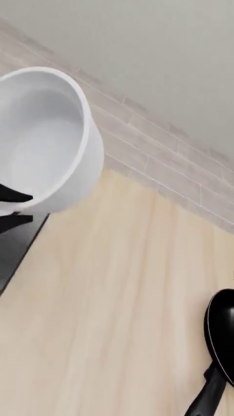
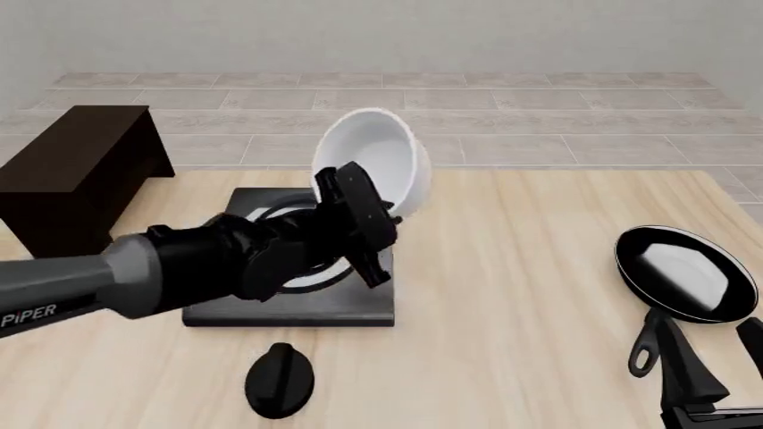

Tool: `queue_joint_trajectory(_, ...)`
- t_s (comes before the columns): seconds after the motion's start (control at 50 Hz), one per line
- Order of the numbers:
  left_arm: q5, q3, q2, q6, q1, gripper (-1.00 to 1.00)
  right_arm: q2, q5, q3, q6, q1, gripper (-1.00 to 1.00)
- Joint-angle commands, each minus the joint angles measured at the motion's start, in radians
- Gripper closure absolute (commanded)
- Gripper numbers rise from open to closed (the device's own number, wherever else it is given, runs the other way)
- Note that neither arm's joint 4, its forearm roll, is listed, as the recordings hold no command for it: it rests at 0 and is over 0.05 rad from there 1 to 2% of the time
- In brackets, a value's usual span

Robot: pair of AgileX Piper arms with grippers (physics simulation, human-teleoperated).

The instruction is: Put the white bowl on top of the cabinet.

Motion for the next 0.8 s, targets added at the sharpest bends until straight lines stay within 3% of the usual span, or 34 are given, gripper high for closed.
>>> queue_joint_trajectory(0.02, 0.013, 0.046, -0.171, -0.068, 0.129, 1.00, 0.000, 0.000, 0.000, 0.000, 0.000, -1.00)
queue_joint_trajectory(0.16, 0.117, -0.007, -0.248, -0.057, 0.221, 1.00, 0.000, 0.000, 0.000, 0.000, 0.000, -1.00)
queue_joint_trajectory(0.24, 0.241, -0.113, -0.246, -0.159, 0.296, 1.00, 0.000, 0.000, 0.000, 0.000, 0.000, -1.00)
queue_joint_trajectory(0.4, 0.346, -0.196, -0.211, -0.103, 0.433, 1.00, 0.000, 0.000, 0.000, 0.000, 0.000, -1.00)
queue_joint_trajectory(0.5, 0.444, -0.317, -0.168, -0.148, 0.541, 1.00, 0.000, 0.000, 0.000, 0.000, 0.000, -1.00)
queue_joint_trajectory(0.66, 0.521, -0.417, -0.125, -0.163, 0.639, 1.00, 0.000, 0.000, 0.000, 0.000, 0.000, -1.00)
queue_joint_trajectory(0.8, 0.577, -0.498, -0.065, -0.134, 0.749, 1.00, 0.000, 0.000, 0.000, 0.000, 0.000, -1.00)
